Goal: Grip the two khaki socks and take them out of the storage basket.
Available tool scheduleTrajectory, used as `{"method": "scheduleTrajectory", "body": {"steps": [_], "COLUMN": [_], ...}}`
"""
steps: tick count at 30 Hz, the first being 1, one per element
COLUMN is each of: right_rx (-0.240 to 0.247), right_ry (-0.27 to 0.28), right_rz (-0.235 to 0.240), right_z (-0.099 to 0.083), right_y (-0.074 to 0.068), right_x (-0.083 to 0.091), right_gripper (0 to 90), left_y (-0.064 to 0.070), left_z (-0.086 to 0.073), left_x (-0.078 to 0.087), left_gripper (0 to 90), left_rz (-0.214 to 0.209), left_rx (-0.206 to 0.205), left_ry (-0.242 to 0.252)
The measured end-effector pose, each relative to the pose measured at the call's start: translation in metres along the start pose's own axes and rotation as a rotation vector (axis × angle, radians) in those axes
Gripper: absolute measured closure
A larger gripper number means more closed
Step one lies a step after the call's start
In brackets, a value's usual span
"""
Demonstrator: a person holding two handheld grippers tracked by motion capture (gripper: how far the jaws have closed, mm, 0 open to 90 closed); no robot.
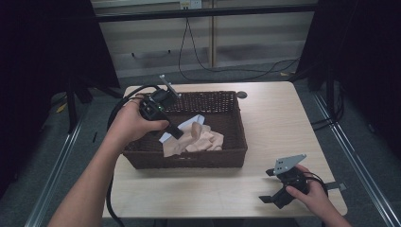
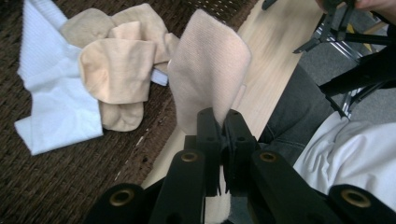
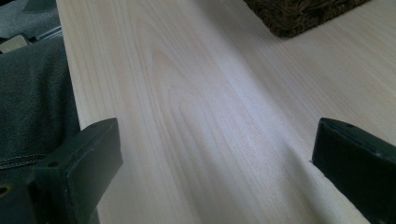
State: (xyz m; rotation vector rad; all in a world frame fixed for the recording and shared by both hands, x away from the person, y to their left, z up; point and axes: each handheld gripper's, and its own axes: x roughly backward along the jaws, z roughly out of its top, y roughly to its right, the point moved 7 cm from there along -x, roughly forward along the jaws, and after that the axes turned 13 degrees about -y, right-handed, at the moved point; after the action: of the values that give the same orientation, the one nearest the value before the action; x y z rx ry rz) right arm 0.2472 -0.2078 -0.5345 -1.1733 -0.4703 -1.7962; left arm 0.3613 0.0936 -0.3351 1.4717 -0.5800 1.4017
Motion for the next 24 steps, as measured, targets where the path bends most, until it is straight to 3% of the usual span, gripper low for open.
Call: {"method": "scheduleTrajectory", "body": {"steps": [6, 10, 24], "right_rx": [0.001, 0.001, 0.0], "right_ry": [-0.003, -0.003, 0.007], "right_rz": [0.002, 0.002, 0.0], "right_z": [0.0, 0.0, 0.0], "right_y": [0.0, 0.0, -0.001], "right_x": [-0.001, -0.001, 0.002], "right_gripper": [0.9, 0.9, 0.9], "left_y": [0.005, 0.009, 0.02], "left_z": [-0.004, -0.005, -0.009], "left_x": [-0.008, -0.01, -0.045], "left_gripper": [86.7, 86.7, 86.4], "left_rz": [-0.013, -0.015, -0.059], "left_rx": [-0.023, -0.039, -0.085], "left_ry": [-0.025, -0.013, -0.009]}}
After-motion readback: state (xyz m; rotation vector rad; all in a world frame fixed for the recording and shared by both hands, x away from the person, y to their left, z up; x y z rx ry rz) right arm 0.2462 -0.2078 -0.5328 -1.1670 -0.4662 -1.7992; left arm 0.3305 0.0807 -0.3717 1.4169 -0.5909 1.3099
